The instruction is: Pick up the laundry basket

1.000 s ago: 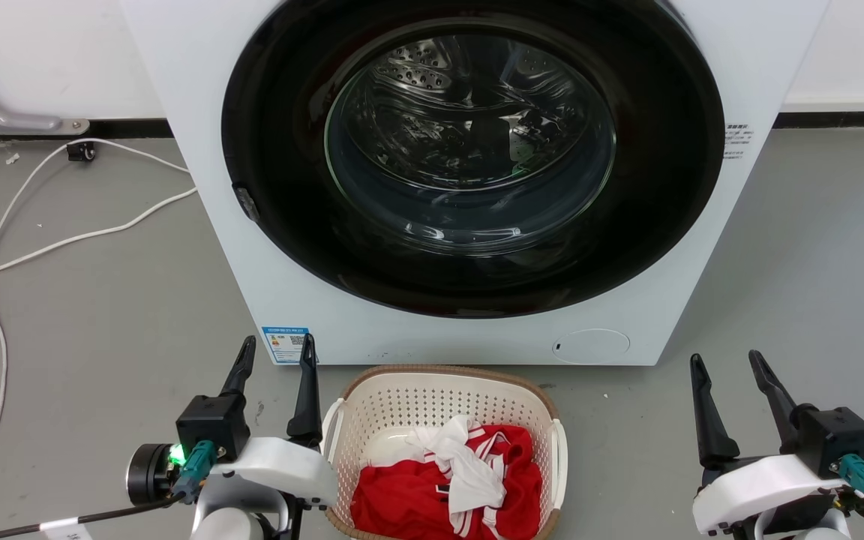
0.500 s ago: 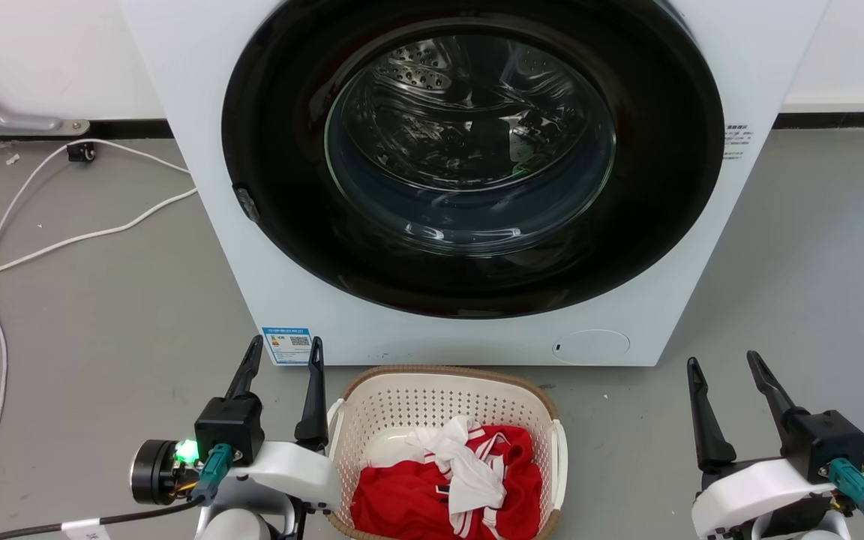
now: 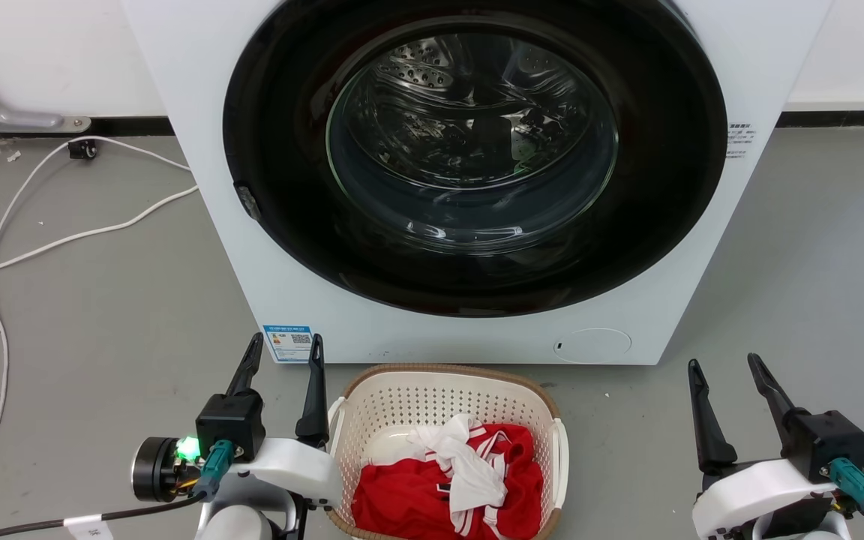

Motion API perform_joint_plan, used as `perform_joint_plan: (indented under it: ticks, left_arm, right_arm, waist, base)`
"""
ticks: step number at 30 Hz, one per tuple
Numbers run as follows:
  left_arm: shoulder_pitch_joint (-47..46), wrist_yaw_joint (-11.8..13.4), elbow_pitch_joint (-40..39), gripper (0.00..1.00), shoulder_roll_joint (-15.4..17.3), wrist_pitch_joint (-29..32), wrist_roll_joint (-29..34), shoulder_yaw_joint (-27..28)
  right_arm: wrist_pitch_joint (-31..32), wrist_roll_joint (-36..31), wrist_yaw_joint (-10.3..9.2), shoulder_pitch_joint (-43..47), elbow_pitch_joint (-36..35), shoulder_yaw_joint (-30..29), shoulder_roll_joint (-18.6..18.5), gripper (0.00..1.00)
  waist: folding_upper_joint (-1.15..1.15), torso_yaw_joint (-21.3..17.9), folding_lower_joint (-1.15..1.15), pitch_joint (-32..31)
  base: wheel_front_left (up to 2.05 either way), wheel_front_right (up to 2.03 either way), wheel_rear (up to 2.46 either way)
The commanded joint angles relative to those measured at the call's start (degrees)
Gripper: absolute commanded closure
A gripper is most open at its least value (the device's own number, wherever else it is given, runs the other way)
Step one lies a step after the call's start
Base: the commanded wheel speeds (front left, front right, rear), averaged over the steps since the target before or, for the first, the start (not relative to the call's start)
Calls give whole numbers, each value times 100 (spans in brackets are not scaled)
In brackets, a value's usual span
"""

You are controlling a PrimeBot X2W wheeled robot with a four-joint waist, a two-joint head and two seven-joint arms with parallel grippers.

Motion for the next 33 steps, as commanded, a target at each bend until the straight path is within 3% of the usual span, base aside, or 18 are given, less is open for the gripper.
perform_joint_plan:
  ticks: [1,15,33]
  left_arm:
    - [-60,14,20,0,1,-15,-18,-11]
    - [-252,14,161,0,1,-14,-132,12]
    - [-1428,-295,1433,0,88,-14,-438,351]
  right_arm:
    - [17,9,-2,-4,9,-14,17,0]
    - [118,124,-2,-211,108,7,17,0]
    - [299,427,-3,-1345,967,356,14,0]
  waist:
    - [0,3,0,6]
    - [0,-18,0,472]
    - [0,-152,0,2510]
  base:
    - [0,0,0]
    - [0,0,0]
    - [0,0,0]
